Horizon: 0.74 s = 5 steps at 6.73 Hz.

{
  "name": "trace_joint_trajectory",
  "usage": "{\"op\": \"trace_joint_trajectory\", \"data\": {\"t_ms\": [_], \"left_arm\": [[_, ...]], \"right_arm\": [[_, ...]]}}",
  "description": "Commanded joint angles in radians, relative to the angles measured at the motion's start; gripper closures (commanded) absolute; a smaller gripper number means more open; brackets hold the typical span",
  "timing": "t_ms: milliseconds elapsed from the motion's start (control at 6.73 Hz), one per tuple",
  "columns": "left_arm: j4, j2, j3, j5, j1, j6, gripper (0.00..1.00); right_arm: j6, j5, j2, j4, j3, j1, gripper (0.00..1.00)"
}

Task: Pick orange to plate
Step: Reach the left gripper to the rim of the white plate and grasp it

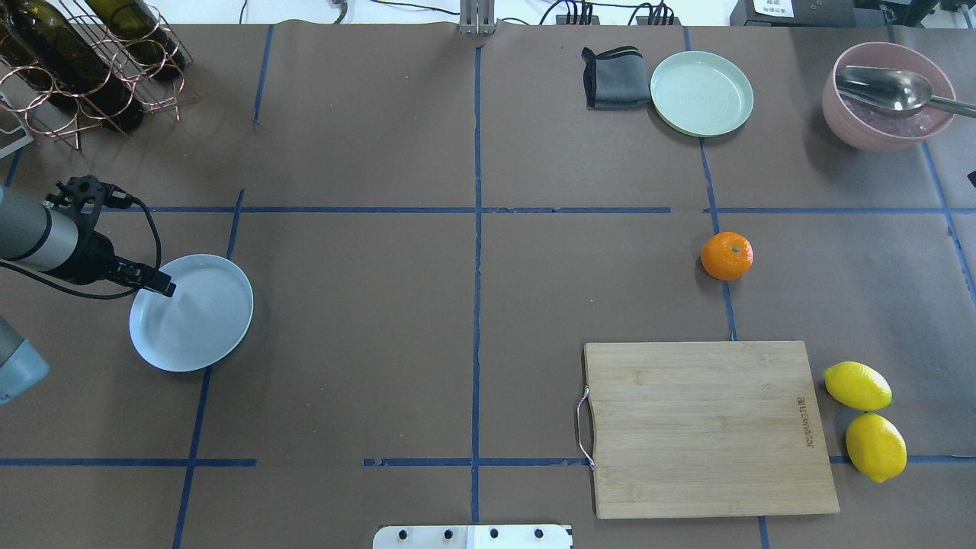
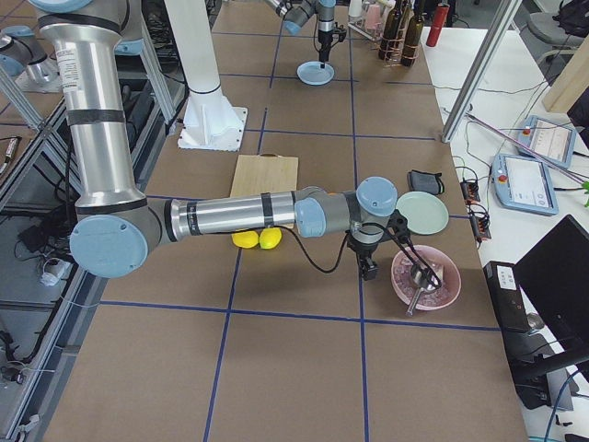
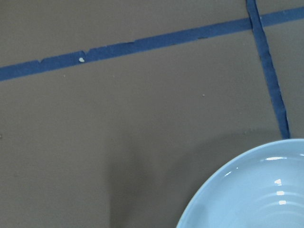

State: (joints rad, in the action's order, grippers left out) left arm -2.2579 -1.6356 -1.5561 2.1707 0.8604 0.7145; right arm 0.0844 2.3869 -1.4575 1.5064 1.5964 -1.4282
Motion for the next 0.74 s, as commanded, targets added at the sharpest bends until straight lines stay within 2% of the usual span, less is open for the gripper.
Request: {"op": "trace_joint_trajectory", "data": {"t_ms": [0,149,594], "left_arm": [[-0.003,0.0,0.002,0.0,-0.006,0.002,0.85],[-0.003,0.0,-0.002,0.003,-0.006,0.008,1.0],[-0.006,-0.019,-0.013,0.012,-0.009,0.046,1.0]], "right_arm": [[0.0,0.0,0.002,0.0,0.002,0.0,0.0],[0.0,0.0,0.002,0.0,0.002,0.0,0.0],[0.0,0.0,0.005,0.0,0.0,0.0,0.0]]}}
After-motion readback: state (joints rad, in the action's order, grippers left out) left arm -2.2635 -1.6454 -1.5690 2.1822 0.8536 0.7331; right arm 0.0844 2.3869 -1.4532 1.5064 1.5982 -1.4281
